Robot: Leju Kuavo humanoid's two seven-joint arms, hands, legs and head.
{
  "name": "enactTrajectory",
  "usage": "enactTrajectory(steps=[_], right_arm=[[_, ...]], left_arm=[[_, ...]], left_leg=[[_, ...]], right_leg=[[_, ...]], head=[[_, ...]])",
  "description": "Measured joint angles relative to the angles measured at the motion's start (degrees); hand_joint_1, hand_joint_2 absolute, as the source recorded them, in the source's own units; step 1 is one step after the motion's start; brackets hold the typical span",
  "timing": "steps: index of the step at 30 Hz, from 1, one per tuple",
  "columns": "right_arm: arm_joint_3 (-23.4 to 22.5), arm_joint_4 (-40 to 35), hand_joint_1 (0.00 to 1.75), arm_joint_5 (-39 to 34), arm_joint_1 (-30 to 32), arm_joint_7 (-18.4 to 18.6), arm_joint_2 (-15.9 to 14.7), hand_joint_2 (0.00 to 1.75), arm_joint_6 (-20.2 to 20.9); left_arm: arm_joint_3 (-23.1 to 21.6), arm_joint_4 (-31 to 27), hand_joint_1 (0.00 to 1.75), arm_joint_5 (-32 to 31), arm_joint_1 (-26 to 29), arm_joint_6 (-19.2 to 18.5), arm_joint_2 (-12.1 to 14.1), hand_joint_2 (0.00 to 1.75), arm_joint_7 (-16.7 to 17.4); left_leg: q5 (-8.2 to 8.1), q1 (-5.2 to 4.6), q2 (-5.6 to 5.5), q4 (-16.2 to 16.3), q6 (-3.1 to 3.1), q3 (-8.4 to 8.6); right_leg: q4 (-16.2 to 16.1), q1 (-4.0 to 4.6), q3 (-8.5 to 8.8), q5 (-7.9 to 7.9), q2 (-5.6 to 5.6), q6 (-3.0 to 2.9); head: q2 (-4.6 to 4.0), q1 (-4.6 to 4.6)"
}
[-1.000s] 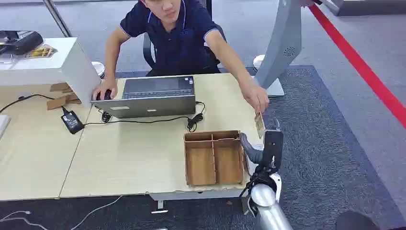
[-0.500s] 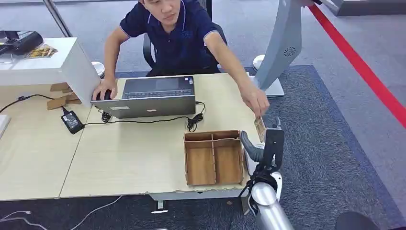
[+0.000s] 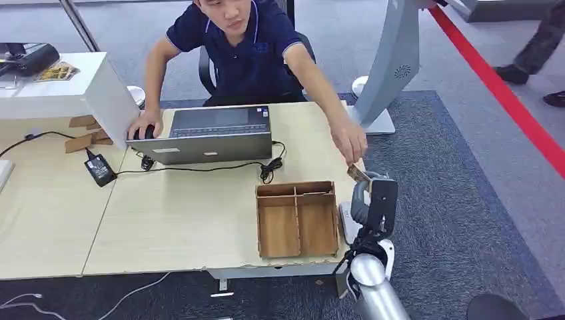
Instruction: Pass the card to the sensor for recognition and then transmit it.
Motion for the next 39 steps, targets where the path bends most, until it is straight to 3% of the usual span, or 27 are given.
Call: enactTrajectory(steps=[25, 39], right_arm=[[-0.13, 0.11, 1.75, 0.09, 1.61, -0.02, -0.02, 1.75, -0.02], [-2.47, 2.97, 1.75, 3.19, 4.39, -0.24, -1.27, 1.75, -0.02]], left_arm=[[0.00, 0.00, 0.00, 0.00, 0.00, 0.09, 0.00, 0.00, 0.24], [0.00, 0.00, 0.00, 0.87, 0.03, 0.48, 0.00, 0.00, 0.66]], left_leg=[[0.00, 0.00, 0.00, 0.00, 0.00, -0.01], [0.00, 0.00, 0.00, 0.00, 0.00, -0.01]], right_leg=[[0.00, 0.00, -0.01, 0.00, -0.01, 0.00], [0.00, 0.00, -0.01, 0.00, -0.01, 0.00]], head=[[0.00, 0.00], [0.00, 0.00]])
